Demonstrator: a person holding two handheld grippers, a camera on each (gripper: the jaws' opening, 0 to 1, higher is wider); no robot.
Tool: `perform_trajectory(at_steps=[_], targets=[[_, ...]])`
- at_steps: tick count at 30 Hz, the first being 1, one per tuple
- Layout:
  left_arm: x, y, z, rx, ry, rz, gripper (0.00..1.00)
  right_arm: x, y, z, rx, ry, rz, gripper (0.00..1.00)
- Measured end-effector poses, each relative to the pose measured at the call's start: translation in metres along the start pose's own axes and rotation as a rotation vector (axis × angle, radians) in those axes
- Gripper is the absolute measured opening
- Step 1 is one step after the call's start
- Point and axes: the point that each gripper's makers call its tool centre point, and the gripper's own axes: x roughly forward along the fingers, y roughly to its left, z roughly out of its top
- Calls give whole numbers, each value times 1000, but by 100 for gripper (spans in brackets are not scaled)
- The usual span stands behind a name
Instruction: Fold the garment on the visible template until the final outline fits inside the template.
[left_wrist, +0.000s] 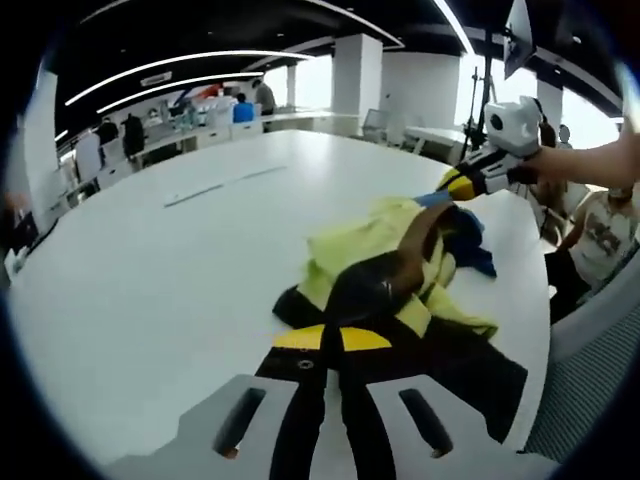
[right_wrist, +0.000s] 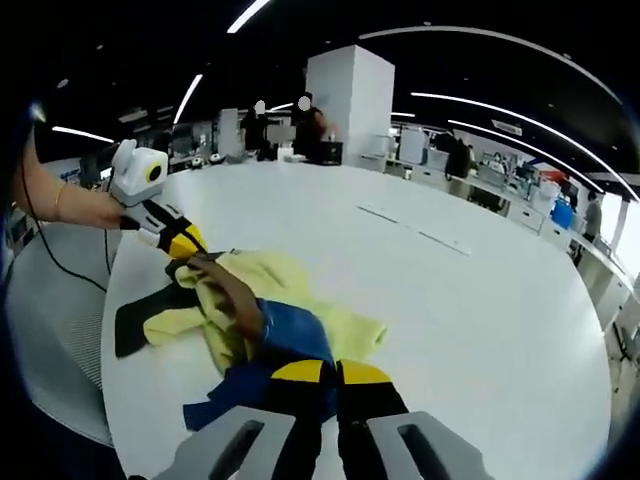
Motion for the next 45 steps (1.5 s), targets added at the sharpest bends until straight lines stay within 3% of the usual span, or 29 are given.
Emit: perform_trajectory(at_steps=[9,11,25,30,34,45], targets=[[-8,-1,8,16,-7,14,0,-6,2,5,-2,-8,10,0],[-11,3,11,17,-11,40,0,-8,5,6,38,-7,38,0],[-28,2,40,8,-75,50,0,-21,8,25,54,-51,53,0],[-34,5,57,6,-111,56,0,-24,5,35,49,-66,34,0],[-34,9,60,-30,-93,60,0,-25,1,43,7,-75,16,0],[-38,24,94,-30,-142,82,0,-28,-15,69,-43,-99,-34,0]])
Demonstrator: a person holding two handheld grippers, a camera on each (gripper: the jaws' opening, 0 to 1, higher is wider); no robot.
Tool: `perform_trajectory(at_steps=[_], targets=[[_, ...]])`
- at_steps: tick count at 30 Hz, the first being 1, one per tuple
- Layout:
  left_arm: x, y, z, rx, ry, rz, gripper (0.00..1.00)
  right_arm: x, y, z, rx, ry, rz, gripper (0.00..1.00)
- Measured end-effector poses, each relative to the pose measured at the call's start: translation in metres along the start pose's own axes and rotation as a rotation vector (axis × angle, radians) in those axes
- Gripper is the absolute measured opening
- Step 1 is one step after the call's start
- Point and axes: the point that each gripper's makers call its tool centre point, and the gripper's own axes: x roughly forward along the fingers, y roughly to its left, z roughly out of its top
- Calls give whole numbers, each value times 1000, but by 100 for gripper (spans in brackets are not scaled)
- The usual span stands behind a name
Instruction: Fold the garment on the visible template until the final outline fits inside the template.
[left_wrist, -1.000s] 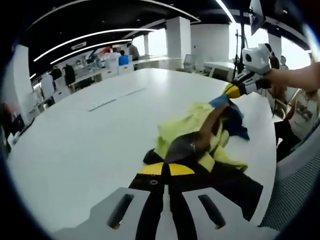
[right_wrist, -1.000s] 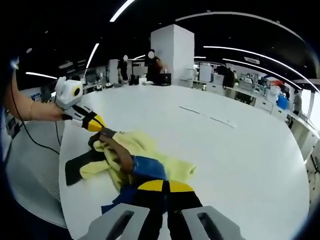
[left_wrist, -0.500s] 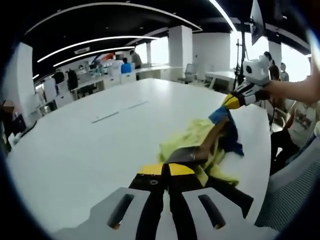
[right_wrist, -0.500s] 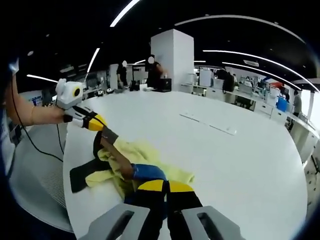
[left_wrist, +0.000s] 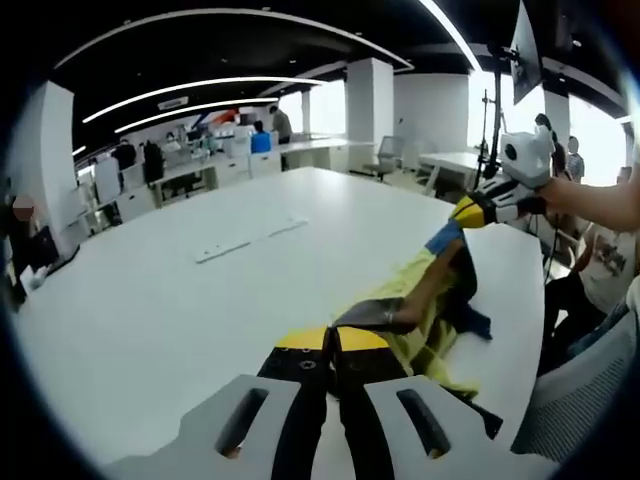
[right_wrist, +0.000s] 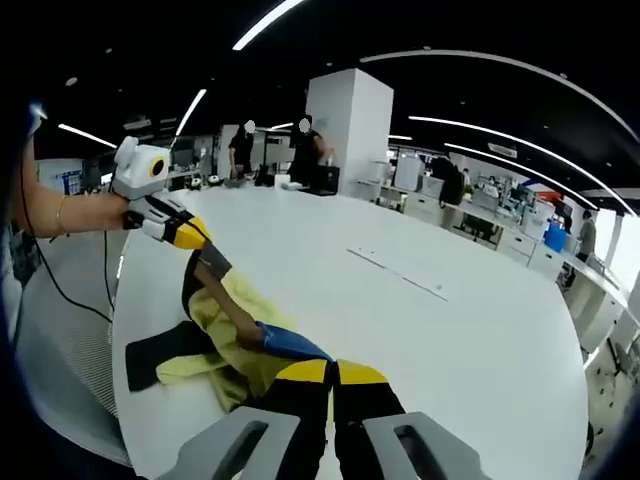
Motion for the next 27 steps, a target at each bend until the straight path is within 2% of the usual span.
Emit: perform_trajectory(at_steps=[4,8,19,23,27], targets=[[2,5,11,-38,-22,9,0,3,-5,6,-22,-2,-12,0],[7,9,22,-32,-30,6,0,8,-11,10,-38,6,-20,0],[17,30,54,-28,-68,7,0,16,-34,32,-47,-26,-60,0],[23,33,66,-17,-103,-3,0,21,-41,38,-61,-23,-66,0],[31,44,72,-15,-100,12,0,26,-50,45,-68,-31,-72,0]])
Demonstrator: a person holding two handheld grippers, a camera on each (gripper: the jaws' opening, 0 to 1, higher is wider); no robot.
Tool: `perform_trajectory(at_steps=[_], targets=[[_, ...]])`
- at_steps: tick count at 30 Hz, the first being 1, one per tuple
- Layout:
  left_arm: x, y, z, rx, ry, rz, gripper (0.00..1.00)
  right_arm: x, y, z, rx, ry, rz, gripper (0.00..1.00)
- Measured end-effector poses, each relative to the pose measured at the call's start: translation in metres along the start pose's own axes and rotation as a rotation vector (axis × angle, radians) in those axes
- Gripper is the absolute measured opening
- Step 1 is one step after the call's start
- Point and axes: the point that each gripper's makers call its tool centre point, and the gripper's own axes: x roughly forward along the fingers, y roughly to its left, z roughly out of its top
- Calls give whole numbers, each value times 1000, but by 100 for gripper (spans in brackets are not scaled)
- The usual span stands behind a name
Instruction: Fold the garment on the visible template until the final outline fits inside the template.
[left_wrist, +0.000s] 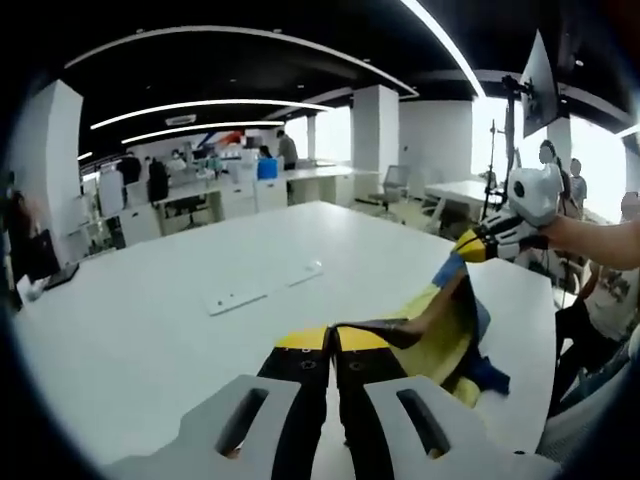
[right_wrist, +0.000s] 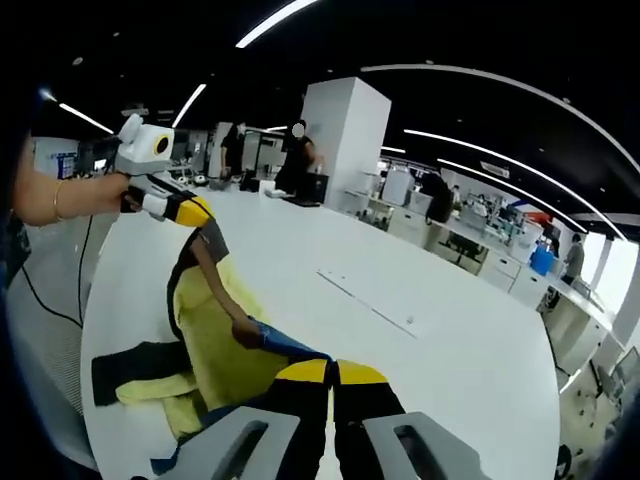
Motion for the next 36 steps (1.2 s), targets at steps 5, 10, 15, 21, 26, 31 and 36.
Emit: perform_trajectory(at_steps=[5,10,15,21,26,31,36], targets=[[13,11,3,-37,-15,1,0,11,-13,4,-13,4,-14,0],[29,22,0,-37,-14,9,0,24,-27,1,-5,14,-27,0],[45,35,1,7,15,35,0,39,-41,5,31,-2,-33,0],[69,51,5,18,12,48,0,61,-62,3,62,-2,-59,0],[89,63,-2,15,31,59,0,79,-79,-5,104,1,-74,0],[106,67,-13,32,52,66,0,94,-95,-17,195,-1,-97,0],[127,77,-25,22,60,87,0,111,-107,-28,245,-6,-143,0]])
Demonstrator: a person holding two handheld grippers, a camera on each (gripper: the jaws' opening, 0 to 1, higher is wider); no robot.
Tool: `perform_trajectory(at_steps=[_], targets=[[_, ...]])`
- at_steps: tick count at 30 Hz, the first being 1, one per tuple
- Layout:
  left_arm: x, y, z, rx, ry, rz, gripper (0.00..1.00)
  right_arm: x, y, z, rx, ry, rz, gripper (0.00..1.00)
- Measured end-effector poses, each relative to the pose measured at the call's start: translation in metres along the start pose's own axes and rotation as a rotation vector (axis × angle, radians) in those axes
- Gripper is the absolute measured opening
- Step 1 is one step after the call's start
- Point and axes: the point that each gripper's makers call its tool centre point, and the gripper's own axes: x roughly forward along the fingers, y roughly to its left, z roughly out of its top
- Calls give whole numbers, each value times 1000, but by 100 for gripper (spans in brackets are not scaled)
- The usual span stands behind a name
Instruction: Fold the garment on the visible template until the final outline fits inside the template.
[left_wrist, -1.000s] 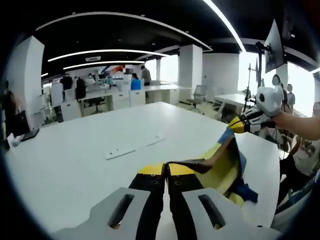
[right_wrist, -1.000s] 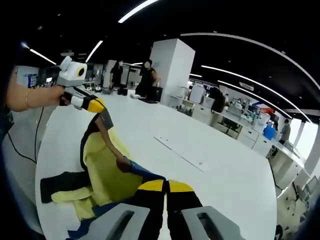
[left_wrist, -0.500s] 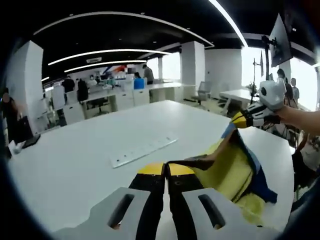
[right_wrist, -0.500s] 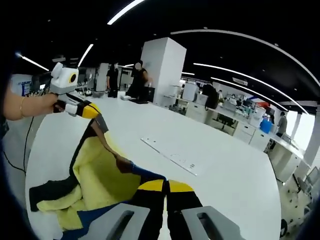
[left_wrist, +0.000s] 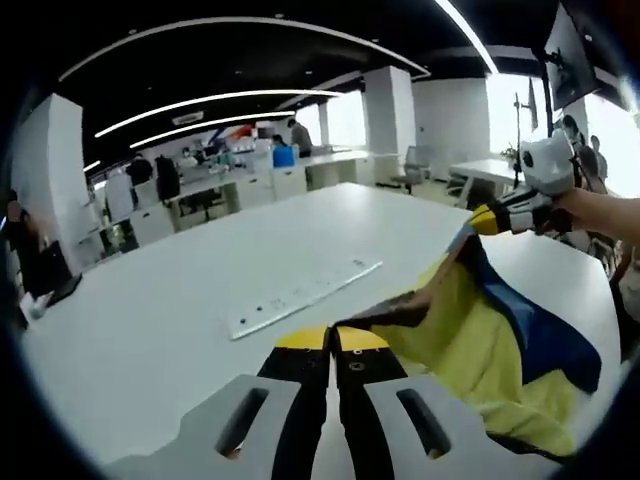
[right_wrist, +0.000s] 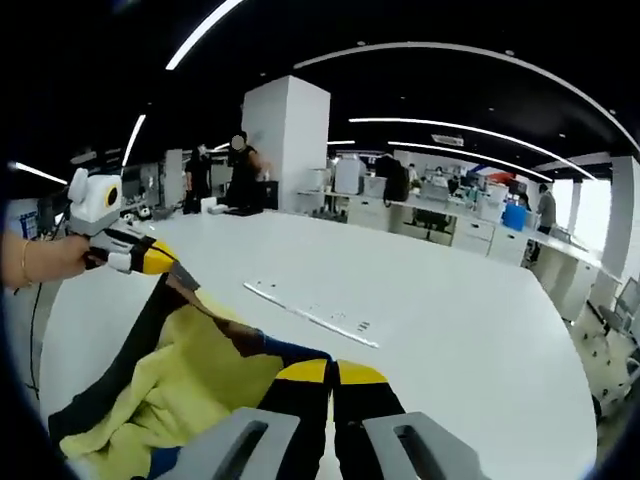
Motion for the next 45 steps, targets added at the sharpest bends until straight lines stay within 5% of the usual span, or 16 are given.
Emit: perform_trajectory(at_steps=[11,29,39,45], targets=[[40,14,-45,-216,75,6,0,43,-18,-35,134,73,-82,0],[68,21,-77,-156,173,62,2,72,-29,-70,167,182,-135,0],[53,30,-64,-160,148,93,30,58,-26,-73,155,240,-118,28],[37,22,-54,-113,128,58,46,46,-9,-67,255,254,-26,49]])
